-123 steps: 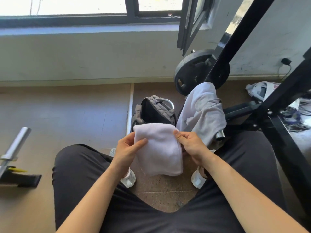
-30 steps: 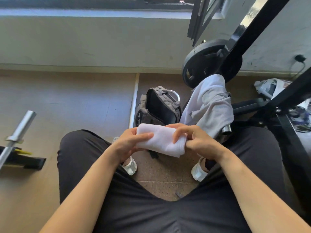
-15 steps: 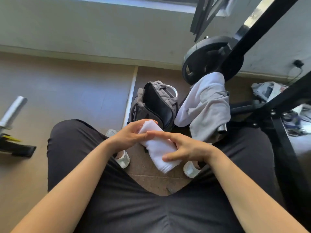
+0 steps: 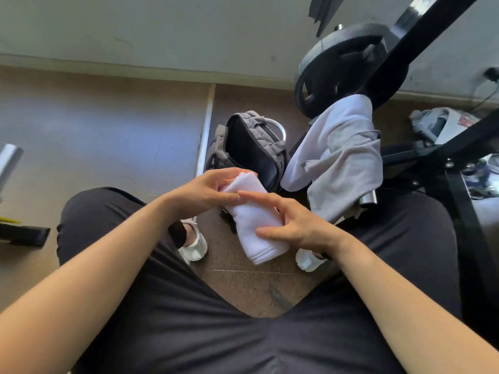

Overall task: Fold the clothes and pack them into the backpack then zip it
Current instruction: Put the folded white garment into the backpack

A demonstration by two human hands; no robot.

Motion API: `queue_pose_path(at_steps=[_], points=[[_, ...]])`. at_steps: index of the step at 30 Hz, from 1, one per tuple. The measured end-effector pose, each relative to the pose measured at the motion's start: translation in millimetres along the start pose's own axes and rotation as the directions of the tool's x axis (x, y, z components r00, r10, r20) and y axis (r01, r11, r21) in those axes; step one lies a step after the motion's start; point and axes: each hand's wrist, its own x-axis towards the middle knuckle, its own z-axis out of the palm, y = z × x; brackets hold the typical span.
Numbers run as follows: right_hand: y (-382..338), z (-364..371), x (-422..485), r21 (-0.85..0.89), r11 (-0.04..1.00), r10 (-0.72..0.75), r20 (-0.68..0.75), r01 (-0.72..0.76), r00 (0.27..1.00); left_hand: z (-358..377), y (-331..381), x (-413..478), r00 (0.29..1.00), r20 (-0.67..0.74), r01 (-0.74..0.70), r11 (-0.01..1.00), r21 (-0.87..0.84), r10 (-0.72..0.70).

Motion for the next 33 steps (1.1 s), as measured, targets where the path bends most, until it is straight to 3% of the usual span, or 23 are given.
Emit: queue_pose_path(at_steps=[3,5,6,8,10,12,16,21,24,27,29,33], points=[[12.0,-4.2,13.2,-0.127,0.99,0.04,-0.113,-0.054,0.993,-20.3,-6.7,20.7,0.997,0.039,0.068,0.991,0.118,-0.073],[27.9,-7.0,20.9,-0.219,0.964,0.107,-0.209,-0.153,0.972,-36.5,-11.6,39.8,0.995,-0.019,0.103,0.934,0.341,-0.102],[35.0,-8.9,24.3,-0.247,0.947,0.142,-0.257,-0.207,0.956,-45.9,-14.0,49.9,0.993,-0.073,0.117,0.855,0.506,-0.093],[44.5,-14.3,29.7,-0.246,0.927,0.185,-0.355,-0.283,0.916,-64.0,-18.4,71.5,0.99,-0.142,0.119,0.556,0.823,-0.001],[47.5,-21.8,36.7,-0.22,0.923,0.195,-0.443,-0.317,0.875,-77.6,-21.5,88.8,0.991,-0.126,0.103,0.341,0.935,0.049],[47.6,-28.5,47.1,-0.216,0.918,0.189,-0.502,-0.334,0.844,-91.0,-32.4,104.4,0.99,-0.14,0.127,0.278,0.952,0.028],[46.9,-40.0,86.1,-0.264,0.907,0.128,-0.57,-0.328,0.812,-110.5,-52.3,133.8,0.947,-0.319,0.285,0.346,0.894,0.045],[59.6,-65.4,181.7,-0.363,0.896,-0.009,-0.59,-0.255,0.807,-119.7,-66.3,143.0,0.945,-0.326,0.322,0.145,0.936,0.009],[85.5,-75.4,245.0,-0.468,0.856,-0.014,-0.444,-0.218,0.896,-128.2,-72.0,142.1,0.911,-0.363,0.387,0.1,0.917,-0.198],[129.2,-94.1,289.3,-0.621,0.744,0.086,-0.278,-0.247,0.957,-142.6,-73.8,140.6,0.841,-0.38,0.427,0.04,0.903,-0.385],[159.2,-109.4,306.0,-0.687,0.673,0.179,-0.206,-0.273,0.962,-151.3,-74.0,138.6,0.788,-0.384,0.443,0.01,0.896,-0.482],[208.1,-121.4,325.0,-0.706,0.645,0.326,-0.092,-0.292,0.941,-159.3,-72.8,136.9,0.733,-0.365,0.45,0.007,0.893,-0.574]])
